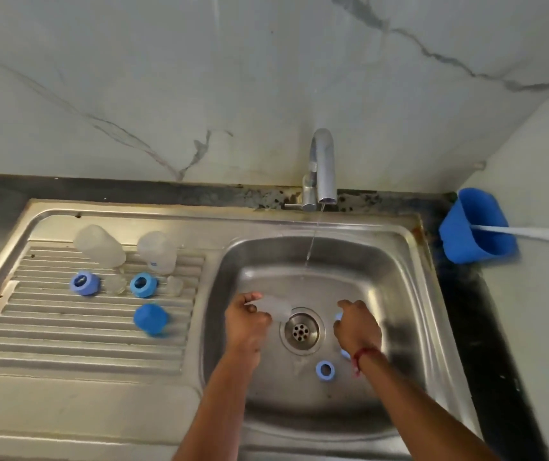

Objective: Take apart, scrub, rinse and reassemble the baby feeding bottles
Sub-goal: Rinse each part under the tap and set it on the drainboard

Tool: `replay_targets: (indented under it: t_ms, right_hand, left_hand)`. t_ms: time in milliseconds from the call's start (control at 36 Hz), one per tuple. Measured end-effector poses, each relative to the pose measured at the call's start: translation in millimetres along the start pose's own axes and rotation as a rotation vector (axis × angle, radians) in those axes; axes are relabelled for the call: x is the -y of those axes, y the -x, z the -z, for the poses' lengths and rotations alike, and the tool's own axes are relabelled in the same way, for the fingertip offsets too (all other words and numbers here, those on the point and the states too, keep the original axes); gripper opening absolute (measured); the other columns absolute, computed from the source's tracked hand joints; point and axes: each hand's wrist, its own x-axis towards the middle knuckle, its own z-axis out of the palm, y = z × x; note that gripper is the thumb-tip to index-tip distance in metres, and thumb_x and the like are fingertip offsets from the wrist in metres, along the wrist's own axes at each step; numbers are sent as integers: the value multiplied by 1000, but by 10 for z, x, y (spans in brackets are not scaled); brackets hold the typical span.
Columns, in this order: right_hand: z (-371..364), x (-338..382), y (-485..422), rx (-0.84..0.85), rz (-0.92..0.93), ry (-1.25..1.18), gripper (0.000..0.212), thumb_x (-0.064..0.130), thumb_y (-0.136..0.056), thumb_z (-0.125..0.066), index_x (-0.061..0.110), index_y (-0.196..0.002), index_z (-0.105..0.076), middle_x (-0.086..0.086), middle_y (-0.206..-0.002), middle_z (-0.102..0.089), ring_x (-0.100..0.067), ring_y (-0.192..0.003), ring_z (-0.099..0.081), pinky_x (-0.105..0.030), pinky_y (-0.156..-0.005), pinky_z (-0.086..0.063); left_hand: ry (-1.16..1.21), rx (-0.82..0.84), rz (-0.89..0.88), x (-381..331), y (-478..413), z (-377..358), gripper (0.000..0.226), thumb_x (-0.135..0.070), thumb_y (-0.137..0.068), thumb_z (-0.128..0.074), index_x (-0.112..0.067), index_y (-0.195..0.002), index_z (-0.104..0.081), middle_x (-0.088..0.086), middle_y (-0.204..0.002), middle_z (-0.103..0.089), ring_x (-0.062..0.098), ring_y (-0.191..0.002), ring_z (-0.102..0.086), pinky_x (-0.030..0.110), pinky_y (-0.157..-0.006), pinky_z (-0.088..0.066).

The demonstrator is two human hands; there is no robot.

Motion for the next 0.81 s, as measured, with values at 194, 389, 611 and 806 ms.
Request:
replay_targets:
  t_ms: [194, 389, 611, 806]
  right_hand:
    - [-72, -127, -240, 59, 31, 68, 46, 20, -89, -62, 21, -134, -53, -8, -129, -52, -27, -113, -58, -37, -85, -52]
    - [-167, -245, -343, 95, 81, 112, 44, 18, -87, -68, 21, -130, -56, -9, -127, -54, -26, -112, -59, -36, -88, -55]
    - [-192, -232, -404, 70, 104, 147, 18, 21, -85, -62, 15, -103, -62, -7, -108, -63, -25, -99, -61, -31, -76, -52]
    - [69, 49, -461, -171, -36, -648, 32, 12, -71, -80, 10, -93, -58, 1, -86, -62, -19, -78, -59, -18, -60, -40]
  left_hand:
    - [204, -76, 167, 125, -132, -98, 47, 30, -77, -47, -13, -91, -60, 9, -75, -48, 18, -63, -49, 34, -65, -47]
    - [282, -95, 217, 196, -142, -188, 30, 7, -89, -47, -19, -97, -60, 2, -73, -54, 16, -69, -49, 37, -70, -44]
    - [200, -32, 212, 232, -101, -192, 20, -2, -89, -56, -19, -95, -62, -3, -69, -60, 13, -69, -51, 29, -63, -32]
    - [258, 19, 147, 78, -182, -125, 6, -15, -97, -59, -21, -97, -61, -3, -84, -64, 14, -74, -59, 34, -76, -43]
